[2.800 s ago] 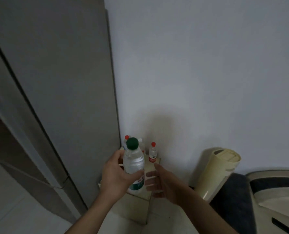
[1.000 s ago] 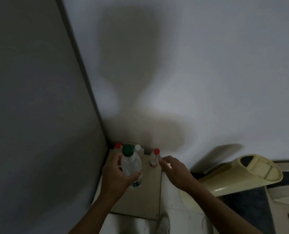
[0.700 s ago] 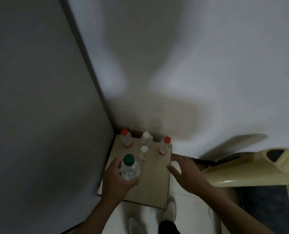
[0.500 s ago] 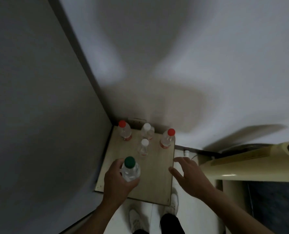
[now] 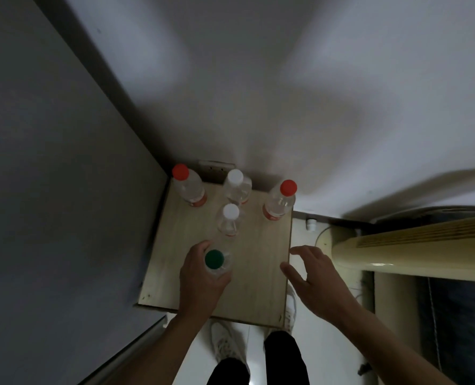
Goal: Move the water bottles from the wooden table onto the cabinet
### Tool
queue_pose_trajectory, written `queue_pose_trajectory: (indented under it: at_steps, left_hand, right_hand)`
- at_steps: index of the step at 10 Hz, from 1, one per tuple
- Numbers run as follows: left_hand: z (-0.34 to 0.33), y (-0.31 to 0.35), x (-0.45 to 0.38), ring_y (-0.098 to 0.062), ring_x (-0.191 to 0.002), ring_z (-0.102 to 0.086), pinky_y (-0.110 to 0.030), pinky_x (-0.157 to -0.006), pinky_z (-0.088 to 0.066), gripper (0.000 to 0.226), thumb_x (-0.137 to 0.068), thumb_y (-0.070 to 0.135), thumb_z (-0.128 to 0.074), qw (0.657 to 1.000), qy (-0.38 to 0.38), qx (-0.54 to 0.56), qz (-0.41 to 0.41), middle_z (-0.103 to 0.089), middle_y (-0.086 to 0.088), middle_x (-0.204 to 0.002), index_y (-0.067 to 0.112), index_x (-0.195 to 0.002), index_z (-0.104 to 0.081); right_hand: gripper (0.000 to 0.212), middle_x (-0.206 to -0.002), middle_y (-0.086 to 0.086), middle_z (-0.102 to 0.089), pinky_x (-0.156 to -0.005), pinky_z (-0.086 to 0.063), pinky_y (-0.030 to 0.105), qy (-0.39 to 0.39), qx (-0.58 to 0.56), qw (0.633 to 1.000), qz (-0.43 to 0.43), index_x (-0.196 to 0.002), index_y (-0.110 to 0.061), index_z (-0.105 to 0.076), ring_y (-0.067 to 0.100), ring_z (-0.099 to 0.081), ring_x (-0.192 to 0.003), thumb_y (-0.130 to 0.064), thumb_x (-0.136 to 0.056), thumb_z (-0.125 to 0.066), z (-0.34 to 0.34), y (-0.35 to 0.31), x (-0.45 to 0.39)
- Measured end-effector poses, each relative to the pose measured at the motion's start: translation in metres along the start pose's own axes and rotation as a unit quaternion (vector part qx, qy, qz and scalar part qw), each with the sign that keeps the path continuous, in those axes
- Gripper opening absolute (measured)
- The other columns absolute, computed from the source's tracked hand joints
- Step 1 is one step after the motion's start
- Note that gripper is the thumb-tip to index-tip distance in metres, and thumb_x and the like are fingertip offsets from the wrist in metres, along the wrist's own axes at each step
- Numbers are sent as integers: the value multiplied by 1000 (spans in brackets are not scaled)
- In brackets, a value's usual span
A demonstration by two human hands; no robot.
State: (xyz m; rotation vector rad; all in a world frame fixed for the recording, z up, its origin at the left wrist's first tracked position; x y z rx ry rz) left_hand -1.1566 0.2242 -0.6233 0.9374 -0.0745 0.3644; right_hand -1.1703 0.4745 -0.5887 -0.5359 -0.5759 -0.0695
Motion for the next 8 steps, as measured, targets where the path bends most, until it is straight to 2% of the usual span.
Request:
queue_pose_trajectory:
  at_steps: [1,2,3,5,6,8]
  left_hand:
    - [-5,-5,2,-10,-100,-58,-21,-85,-49,72,-62,17,-92,1000,0,-8,10,-59,8,-113,17,-124,-56]
    - [-5,-4,3,-10,-98,-57,-11,-81,-42,72,-62,19,-92,1000,3,-17,3,-58,8,-111,14,-124,-56]
    - [-5,-3,1,-10,-98,-58,-10,-82,-40,72,-62,19,-93,1000,2,-19,0,-57,9,-110,13,-124,-56]
    - [-4,-3,0,-14,-101,-61,-35,-88,-55,71,-64,28,-91,999,-7,-31,-3,-60,8,-111,19,-124,-55]
    - [0,-5,0,-13,-106,-60,-37,-89,-55,69,-65,33,-90,999,-29,-37,2,-62,9,-115,24,-123,-55]
    - [25,-3,1,-18,-118,-55,-37,-97,-50,76,-69,29,-86,991,-79,-99,30,-58,1,-130,19,-135,-51]
  right_hand:
    - [57,-149,-1,-41,-105,-44,34,-2,-9,1000,-4,-140,-25,-45,15,-43,-130,-59,-94,-42,-2,4,1]
    - [58,-150,-1,-41,-106,-44,34,-8,-8,1000,-4,-140,-25,-45,16,-43,-131,-59,-94,-42,0,3,2]
    - [57,-150,-1,-41,-104,-45,33,-10,-7,1000,0,-140,-24,-45,16,-44,-129,-58,-95,-43,3,-2,0]
    - [56,-152,0,-40,-106,-40,32,-19,8,1000,6,-142,-25,-43,18,-45,-129,-57,-96,-42,8,-14,0]
    - [56,-150,0,-41,-104,-39,32,-17,13,1000,6,-142,-26,-43,18,-45,-129,-58,-96,-42,12,-19,2]
    - [55,-150,1,-43,-105,-41,33,-1,8,1000,13,-141,-25,-43,18,-46,-129,-56,-96,-43,33,-40,9]
Point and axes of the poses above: each hand's wrist, its own x-axis away from the middle knuckle, its own z-axis out of the back of the hand, y = z × x, the point moved 10 cm from there along -x, towards the middle knuckle
